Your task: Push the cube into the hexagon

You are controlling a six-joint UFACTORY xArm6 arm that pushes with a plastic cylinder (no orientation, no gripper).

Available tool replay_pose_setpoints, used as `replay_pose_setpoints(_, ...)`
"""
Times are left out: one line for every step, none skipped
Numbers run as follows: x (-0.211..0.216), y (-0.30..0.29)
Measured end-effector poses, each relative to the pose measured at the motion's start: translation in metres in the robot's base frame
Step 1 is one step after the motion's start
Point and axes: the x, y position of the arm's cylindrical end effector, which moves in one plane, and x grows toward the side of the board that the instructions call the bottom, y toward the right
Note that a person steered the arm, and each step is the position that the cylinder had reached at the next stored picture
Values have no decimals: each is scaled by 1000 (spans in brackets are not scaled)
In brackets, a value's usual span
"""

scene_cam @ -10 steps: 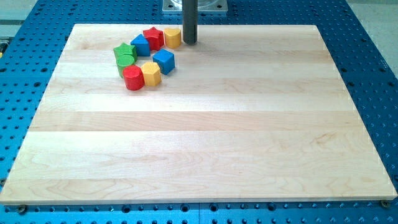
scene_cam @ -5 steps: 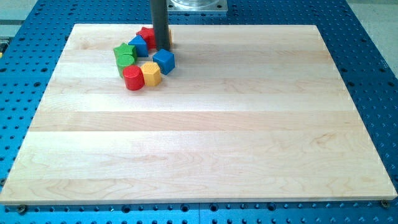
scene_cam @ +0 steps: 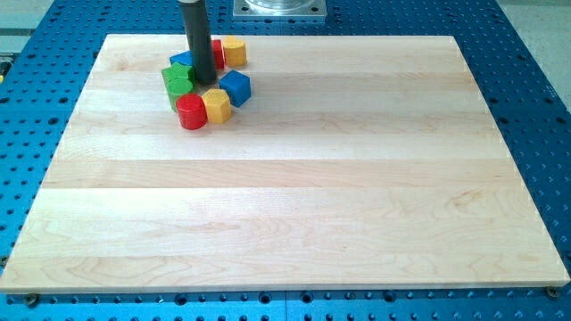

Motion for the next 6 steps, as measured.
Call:
replay_pose_setpoints(0,55)
replay_pose_setpoints(4,88)
replay_pose_setpoints(13,74)
replay_pose_setpoints(19,54)
replay_pose_setpoints(32,52)
replay_pose_setpoints(44,64)
